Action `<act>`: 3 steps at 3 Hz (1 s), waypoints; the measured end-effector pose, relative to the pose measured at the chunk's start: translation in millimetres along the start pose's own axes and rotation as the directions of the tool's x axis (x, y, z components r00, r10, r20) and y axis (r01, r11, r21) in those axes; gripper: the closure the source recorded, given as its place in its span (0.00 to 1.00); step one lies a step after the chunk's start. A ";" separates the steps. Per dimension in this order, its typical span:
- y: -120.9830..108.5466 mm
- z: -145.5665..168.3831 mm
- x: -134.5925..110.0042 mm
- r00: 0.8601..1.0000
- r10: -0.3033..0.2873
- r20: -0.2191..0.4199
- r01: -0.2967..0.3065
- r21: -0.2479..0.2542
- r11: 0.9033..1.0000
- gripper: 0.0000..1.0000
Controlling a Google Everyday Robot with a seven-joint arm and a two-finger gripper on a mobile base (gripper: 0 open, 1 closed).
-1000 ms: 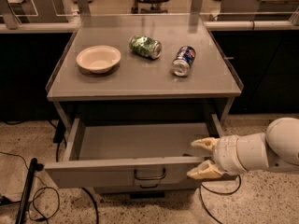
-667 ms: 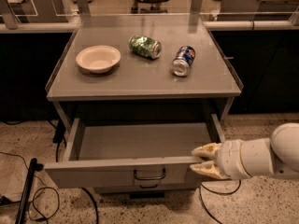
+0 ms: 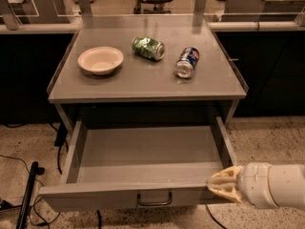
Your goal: Open top drawer
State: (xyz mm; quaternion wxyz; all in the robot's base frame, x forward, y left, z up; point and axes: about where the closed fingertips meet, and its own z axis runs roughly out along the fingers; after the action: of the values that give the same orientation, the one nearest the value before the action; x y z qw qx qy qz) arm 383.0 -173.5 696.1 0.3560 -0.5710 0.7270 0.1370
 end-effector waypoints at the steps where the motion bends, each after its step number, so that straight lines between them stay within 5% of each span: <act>1: 0.5 -3.0 2.3 1.000 0.004 -0.002 -0.004 0.007 1.000 0.80; 2: 0.5 -3.0 2.2 1.000 0.004 -0.002 -0.004 0.007 1.000 0.59; 3: 0.5 -3.0 2.2 1.000 0.004 -0.002 -0.004 0.007 1.000 0.27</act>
Offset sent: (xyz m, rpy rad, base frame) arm -0.0017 -0.0034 0.0005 -0.0007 -0.0020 -0.0082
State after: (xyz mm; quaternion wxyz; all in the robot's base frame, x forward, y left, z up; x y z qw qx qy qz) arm 381.2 -176.8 696.6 0.3571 -0.5683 0.7290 0.1348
